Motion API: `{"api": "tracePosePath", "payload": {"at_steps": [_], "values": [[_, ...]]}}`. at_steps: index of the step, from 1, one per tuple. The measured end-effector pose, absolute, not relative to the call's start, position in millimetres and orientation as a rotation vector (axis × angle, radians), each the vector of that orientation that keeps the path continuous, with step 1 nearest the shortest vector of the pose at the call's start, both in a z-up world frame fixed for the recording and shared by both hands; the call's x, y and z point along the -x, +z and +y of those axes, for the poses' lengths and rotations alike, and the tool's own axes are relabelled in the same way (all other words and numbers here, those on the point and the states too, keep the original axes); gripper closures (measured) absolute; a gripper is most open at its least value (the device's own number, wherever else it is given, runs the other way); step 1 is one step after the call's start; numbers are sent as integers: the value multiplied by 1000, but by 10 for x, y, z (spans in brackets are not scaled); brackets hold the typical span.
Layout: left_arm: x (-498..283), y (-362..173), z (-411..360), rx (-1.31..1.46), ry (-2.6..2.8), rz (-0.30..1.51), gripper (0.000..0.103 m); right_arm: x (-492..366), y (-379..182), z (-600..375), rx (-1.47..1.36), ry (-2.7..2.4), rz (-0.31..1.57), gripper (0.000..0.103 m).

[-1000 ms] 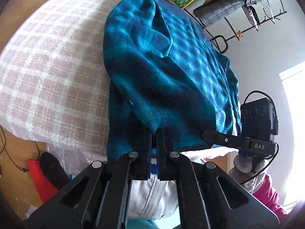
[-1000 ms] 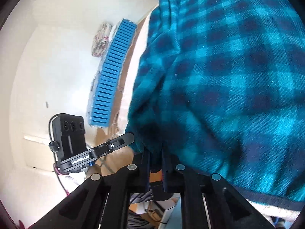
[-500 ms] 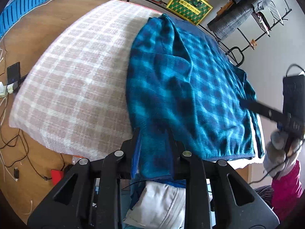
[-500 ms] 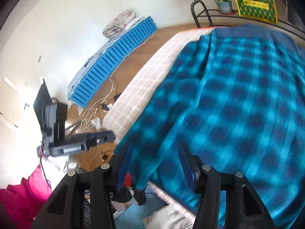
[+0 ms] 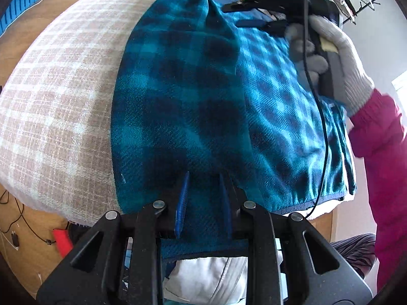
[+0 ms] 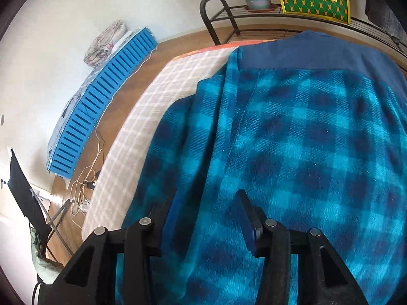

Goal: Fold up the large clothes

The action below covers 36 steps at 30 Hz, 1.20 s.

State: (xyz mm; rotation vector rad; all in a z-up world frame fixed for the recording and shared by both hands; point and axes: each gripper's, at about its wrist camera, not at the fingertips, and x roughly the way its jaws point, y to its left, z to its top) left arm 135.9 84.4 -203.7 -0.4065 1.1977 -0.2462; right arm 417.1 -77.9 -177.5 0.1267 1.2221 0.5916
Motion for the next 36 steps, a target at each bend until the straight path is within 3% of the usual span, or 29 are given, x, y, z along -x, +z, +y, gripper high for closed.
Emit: {"api": "tracePosePath", "payload": {"at_steps": [1,3,8,9,10,12,14,18,27,28,29,30,31,34,36], "values": [[-1369,-2066,830,404,-245,1204,81,-4216,-1847,-730,-124,592,1232,78],[-1386,-2123,809,399,-243,1216,81,-4299,-1949,-659,-101,596,1243,96],[-1372,-2084,809,410,-237,1208,81,-4500,-2104,-763,-41,459,1201,103],[-1346,-2039,838,420,-243,1193,81,-4510,-2093,-781,-52,459,1205,101],[-1300,-1971,892,434,-250,1162,81,-4501,-2066,-792,-57,471,1203,92],[-1190,-1832,1054,440,-234,1091,73,-4414,-1947,-825,-54,489,1179,82],[-1084,-1746,1291,470,-172,1022,49,-4274,-1806,-878,-72,526,1154,78],[-1047,-1987,1711,659,-89,1075,47,-3943,-1575,-1004,-95,596,1126,68],[-1165,-2363,1744,841,-214,1188,48,-3458,-1279,-1179,-131,616,1116,66],[-1185,-2369,1675,831,-226,1192,50,-3426,-1256,-1173,-129,615,1118,66],[-1208,-2355,1613,807,-230,1183,59,-3412,-1249,-1164,-131,616,1120,66],[-1241,-2357,1533,777,-253,1197,71,-3403,-1241,-1143,-132,617,1123,65],[-1285,-2385,1458,762,-264,1215,90,-3425,-1234,-1123,-133,616,1125,63],[-1271,-2313,1340,729,-252,1189,93,-3485,-1227,-998,-146,609,1134,51],[-1241,-2187,1270,680,-247,1158,93,-3562,-1245,-887,-168,620,1154,50]]}}
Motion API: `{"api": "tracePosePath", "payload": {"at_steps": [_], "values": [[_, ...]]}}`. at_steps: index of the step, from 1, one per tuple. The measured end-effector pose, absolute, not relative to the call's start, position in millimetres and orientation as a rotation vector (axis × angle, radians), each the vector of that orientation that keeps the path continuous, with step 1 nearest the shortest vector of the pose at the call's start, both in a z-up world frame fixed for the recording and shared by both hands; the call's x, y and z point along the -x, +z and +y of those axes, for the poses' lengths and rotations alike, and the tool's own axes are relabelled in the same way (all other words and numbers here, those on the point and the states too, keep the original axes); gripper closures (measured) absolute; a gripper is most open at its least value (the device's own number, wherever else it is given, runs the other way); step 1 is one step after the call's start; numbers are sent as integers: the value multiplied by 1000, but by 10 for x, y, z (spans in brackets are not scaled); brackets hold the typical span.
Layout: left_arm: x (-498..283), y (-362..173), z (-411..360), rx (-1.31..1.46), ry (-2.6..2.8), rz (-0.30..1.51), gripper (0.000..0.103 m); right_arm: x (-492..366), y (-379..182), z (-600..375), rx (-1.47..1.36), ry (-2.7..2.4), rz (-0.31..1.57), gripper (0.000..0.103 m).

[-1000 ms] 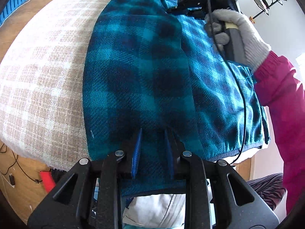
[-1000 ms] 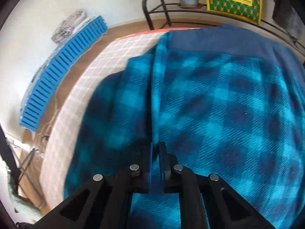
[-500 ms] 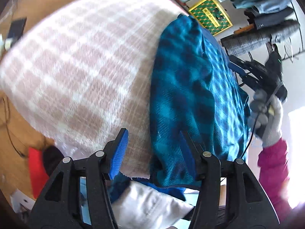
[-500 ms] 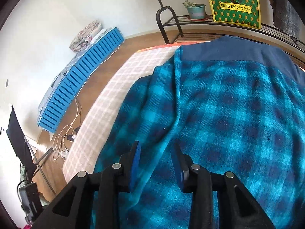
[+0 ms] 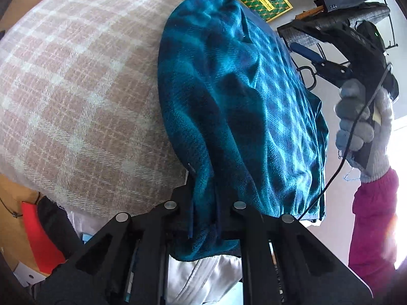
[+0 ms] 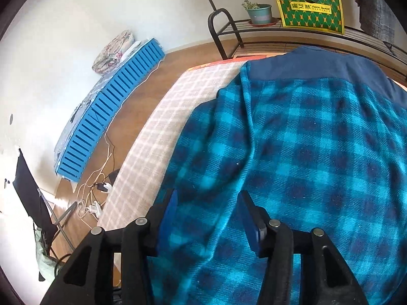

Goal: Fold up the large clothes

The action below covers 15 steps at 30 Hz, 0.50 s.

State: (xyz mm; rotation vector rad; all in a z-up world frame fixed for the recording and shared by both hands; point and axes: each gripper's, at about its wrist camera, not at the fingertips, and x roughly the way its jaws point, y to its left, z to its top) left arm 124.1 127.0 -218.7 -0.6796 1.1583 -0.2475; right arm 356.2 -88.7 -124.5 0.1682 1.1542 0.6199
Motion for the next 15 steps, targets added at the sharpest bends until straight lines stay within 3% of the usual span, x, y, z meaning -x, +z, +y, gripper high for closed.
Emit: {"api": "tracePosePath", "payload": {"at_steps": [9,15], "values": [[-1189,-1763,898,482,-283,1048,94,-3833,-1545,61,-89,681,1277,47],[-1200,-1706,827,457,-296,1037,94,-3815,-1835,645,146,640,1327,43]]}}
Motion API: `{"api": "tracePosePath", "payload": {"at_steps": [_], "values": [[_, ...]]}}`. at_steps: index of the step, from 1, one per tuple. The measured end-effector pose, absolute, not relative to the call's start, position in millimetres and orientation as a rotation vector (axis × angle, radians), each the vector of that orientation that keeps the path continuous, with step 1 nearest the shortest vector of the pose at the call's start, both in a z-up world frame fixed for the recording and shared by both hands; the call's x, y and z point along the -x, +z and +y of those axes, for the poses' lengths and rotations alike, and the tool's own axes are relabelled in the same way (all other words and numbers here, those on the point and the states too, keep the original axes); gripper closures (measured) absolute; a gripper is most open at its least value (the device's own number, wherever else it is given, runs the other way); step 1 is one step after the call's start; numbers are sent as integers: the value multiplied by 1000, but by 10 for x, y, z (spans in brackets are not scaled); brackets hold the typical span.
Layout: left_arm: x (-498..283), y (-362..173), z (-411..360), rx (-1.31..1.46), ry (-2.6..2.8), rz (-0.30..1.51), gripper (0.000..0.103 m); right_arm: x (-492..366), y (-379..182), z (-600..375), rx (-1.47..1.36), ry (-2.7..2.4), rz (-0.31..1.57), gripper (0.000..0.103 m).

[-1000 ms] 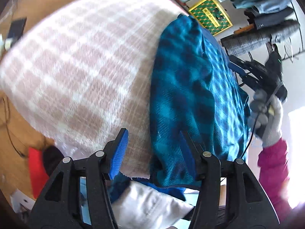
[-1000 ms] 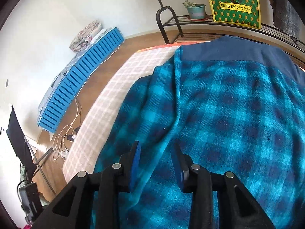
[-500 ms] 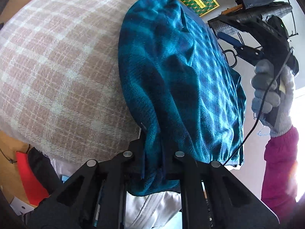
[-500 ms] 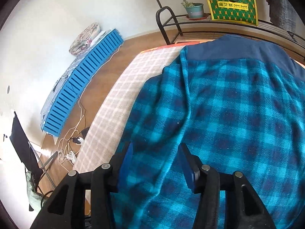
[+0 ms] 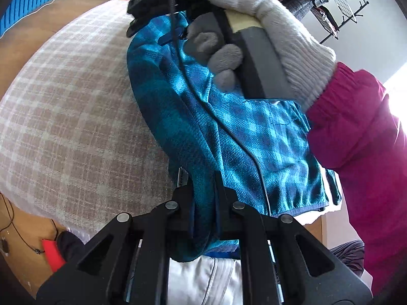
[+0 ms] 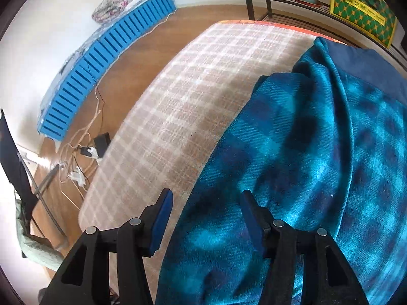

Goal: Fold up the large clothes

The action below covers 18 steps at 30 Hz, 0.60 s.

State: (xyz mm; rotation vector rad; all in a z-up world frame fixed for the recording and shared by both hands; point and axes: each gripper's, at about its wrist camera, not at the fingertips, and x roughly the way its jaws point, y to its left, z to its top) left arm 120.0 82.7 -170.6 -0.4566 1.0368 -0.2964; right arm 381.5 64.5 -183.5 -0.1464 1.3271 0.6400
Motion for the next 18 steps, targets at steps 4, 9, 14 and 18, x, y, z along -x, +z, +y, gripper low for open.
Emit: {"api": "tracePosePath", "payload": {"at_steps": [4,9,14,18], "values": [[-1196,-1683,777,430,-301,1032,94,-3740,-2034,857,339,579,1333,43],[-1208,-1692,698,425,-286,1036,95,-3687,-2120,798,425,557,1280,80],[-1154,-1599,539,371,-288,1012,95,-3744,-2043,480,283,584,1271,95],[-1130,-1498,337,314,-311,986,95,-3761,-1892,78,69,631,1224,96]]}}
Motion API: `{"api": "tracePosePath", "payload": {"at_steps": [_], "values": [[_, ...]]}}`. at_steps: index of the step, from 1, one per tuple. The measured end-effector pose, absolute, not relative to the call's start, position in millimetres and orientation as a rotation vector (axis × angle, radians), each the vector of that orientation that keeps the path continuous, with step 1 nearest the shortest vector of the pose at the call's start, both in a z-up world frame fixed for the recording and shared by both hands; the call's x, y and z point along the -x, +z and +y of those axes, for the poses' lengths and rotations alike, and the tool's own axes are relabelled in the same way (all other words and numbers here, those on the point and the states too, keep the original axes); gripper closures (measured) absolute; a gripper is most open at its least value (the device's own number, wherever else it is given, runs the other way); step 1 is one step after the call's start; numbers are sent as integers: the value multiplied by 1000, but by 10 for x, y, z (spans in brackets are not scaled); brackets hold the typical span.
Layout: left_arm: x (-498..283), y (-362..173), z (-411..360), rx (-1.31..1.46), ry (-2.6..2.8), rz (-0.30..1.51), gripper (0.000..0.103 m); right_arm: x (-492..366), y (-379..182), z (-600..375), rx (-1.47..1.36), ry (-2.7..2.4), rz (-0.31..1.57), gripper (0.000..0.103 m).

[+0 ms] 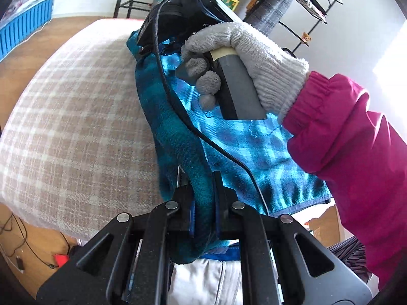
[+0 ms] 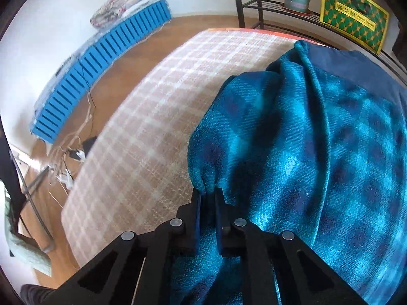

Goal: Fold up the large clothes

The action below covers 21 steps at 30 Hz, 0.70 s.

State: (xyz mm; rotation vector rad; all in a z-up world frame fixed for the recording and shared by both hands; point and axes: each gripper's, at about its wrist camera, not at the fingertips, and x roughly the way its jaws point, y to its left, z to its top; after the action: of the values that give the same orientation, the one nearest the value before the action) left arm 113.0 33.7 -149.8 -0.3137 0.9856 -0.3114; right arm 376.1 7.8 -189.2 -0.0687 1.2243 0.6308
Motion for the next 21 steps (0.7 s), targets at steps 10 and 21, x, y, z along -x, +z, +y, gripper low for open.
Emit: {"api": "tracePosePath", "payload": {"at_steps": [10,21], "values": [[-1121,-1331,-438,110,-418,961,95,-3679,-1582,-1569,-419,637,1020,96],[-1231,-1658,-883,-8,-457,1050,95,-3536,-2214,-2803,-695,425,1106,97]]}}
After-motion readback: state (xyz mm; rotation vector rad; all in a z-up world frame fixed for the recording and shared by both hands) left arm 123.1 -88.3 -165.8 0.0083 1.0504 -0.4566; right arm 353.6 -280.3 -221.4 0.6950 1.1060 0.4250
